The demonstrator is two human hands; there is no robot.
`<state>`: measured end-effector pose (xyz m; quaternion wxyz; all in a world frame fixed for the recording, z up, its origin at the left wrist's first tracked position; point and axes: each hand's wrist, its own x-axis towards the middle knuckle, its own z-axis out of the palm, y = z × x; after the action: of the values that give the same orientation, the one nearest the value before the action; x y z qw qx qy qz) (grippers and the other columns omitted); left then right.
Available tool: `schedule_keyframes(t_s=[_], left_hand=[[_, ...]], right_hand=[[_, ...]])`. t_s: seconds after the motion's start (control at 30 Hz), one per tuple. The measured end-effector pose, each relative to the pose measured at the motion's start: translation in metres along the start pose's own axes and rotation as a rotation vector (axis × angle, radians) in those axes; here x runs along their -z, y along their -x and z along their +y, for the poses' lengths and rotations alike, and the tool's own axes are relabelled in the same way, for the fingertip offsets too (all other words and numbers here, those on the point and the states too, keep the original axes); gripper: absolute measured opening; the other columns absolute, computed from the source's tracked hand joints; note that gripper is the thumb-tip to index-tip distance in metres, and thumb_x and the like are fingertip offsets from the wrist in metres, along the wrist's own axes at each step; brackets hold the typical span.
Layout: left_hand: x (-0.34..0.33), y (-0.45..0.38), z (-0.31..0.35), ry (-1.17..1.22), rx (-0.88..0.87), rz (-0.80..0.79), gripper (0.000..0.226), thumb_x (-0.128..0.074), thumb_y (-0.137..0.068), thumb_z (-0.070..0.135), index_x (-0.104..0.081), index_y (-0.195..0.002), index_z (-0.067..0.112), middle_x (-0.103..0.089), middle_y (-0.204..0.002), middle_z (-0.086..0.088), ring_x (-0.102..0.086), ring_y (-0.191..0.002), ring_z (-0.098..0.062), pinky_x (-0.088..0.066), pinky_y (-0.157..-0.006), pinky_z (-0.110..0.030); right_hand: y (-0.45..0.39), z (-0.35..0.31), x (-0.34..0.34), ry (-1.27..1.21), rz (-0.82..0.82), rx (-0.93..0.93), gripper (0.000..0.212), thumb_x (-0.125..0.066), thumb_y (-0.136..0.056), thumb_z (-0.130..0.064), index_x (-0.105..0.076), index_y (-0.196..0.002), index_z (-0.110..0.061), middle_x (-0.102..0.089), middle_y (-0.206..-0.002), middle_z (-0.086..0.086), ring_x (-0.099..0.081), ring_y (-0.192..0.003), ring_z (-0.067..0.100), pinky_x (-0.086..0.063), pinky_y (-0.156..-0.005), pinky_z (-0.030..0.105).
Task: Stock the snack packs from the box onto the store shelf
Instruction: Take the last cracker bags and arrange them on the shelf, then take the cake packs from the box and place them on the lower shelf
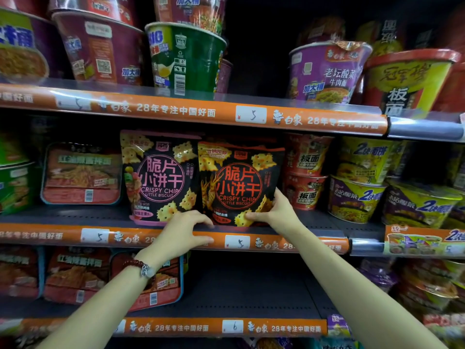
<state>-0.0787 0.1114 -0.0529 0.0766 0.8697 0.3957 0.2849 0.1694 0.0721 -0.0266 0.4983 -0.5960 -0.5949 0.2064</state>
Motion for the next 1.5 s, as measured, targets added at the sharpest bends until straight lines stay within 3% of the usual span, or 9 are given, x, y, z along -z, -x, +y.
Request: schedule_keyframes(t_s=[0.1,0.2,0.37,0.43,0.6,0.8,1.0,1.3,1.5], left_hand=[[0.000,0.001,0.000,-0.008,0.009,-0.011,0.031,-0.076,-0.074,0.039,-0.068,-0.102,0.029,-0.061,-0.102,0.014,-0.057,-0.095,-0.004,-0.045,-0.085,-0.023],[0.001,0.001,0.002,-0.016,0.023,-0.019,0.031,-0.076,-0.074,0.038,-0.068,-0.103,0.028,-0.060,-0.101,0.014,-0.056,-0.094,-0.004,-0.043,-0.083,-0.020],[0.002,-0.003,0.020,-0.167,-0.007,-0.082,0.032,-0.071,-0.080,0.031,-0.062,-0.110,0.026,-0.057,-0.106,0.010,-0.055,-0.098,-0.009,-0.050,-0.088,-0.030],[-0.001,-0.003,0.033,-0.258,-0.004,-0.067,0.028,-0.067,-0.083,0.028,-0.061,-0.109,0.024,-0.057,-0.106,0.007,-0.057,-0.100,-0.014,-0.052,-0.085,-0.034],[-0.010,-0.005,0.080,-0.358,-0.020,0.109,0.012,-0.060,-0.086,0.025,-0.063,-0.097,0.020,-0.060,-0.095,0.002,-0.060,-0.092,-0.022,-0.052,-0.073,-0.036],[-0.054,-0.026,0.153,-0.234,-0.166,-0.010,0.015,-0.066,-0.081,0.030,-0.066,-0.092,0.019,-0.067,-0.096,-0.001,-0.061,-0.094,-0.022,-0.051,-0.075,-0.036],[-0.127,-0.037,0.244,-0.240,-0.348,-0.192,0.016,-0.066,-0.084,0.029,-0.066,-0.094,0.016,-0.067,-0.100,-0.005,-0.059,-0.100,-0.024,-0.048,-0.075,-0.034],[-0.260,-0.016,0.369,-0.139,-0.513,-0.485,0.012,-0.064,-0.082,0.025,-0.067,-0.084,0.013,-0.070,-0.088,-0.005,-0.065,-0.082,-0.025,-0.054,-0.067,-0.035],[-0.346,-0.001,0.438,-0.090,-0.672,-0.666,0.014,-0.066,-0.086,0.026,-0.067,-0.085,0.013,-0.068,-0.087,-0.003,-0.064,-0.084,-0.020,-0.056,-0.068,-0.038]], right_hand=[[0.001,0.000,0.000,0.002,-0.009,-0.011,0.087,-0.092,-0.055,-0.029,-0.047,-0.130,-0.028,-0.064,-0.123,-0.008,-0.058,-0.117,0.015,-0.045,-0.104,0.045],[0.005,-0.004,0.001,0.094,0.016,0.004,0.080,-0.088,-0.063,-0.029,-0.047,-0.131,-0.022,-0.062,-0.123,-0.008,-0.055,-0.113,0.011,-0.044,-0.103,0.035],[0.019,-0.001,0.018,0.336,-0.010,-0.004,0.039,-0.080,-0.075,-0.030,-0.068,-0.106,-0.010,-0.071,-0.102,0.000,-0.065,-0.097,0.015,-0.048,-0.079,0.023],[0.026,0.005,0.030,0.437,-0.017,0.026,0.032,-0.079,-0.076,-0.029,-0.072,-0.100,-0.010,-0.072,-0.099,0.003,-0.066,-0.094,0.016,-0.050,-0.079,0.023],[0.052,0.022,0.062,0.599,-0.064,0.108,0.029,-0.076,-0.078,-0.022,-0.071,-0.105,-0.013,-0.071,-0.107,0.003,-0.063,-0.098,0.016,-0.048,-0.088,0.024],[0.094,0.049,0.114,0.662,0.020,0.139,0.031,-0.077,-0.076,-0.021,-0.070,-0.105,-0.013,-0.067,-0.108,0.007,-0.061,-0.103,0.024,-0.038,-0.081,0.024],[0.160,0.097,0.188,0.729,0.063,-0.056,0.030,-0.076,-0.077,-0.020,-0.071,-0.106,-0.010,-0.072,-0.104,0.007,-0.065,-0.099,0.022,-0.045,-0.082,0.026],[0.299,0.186,0.298,0.728,0.115,-0.477,0.021,-0.072,-0.083,-0.025,-0.070,-0.101,-0.013,-0.070,-0.096,0.004,-0.065,-0.090,0.019,-0.055,-0.077,0.032],[0.388,0.230,0.342,0.681,0.195,-0.776,0.021,-0.074,-0.080,-0.023,-0.071,-0.095,-0.008,-0.072,-0.094,0.006,-0.065,-0.091,0.020,-0.053,-0.079,0.032]])
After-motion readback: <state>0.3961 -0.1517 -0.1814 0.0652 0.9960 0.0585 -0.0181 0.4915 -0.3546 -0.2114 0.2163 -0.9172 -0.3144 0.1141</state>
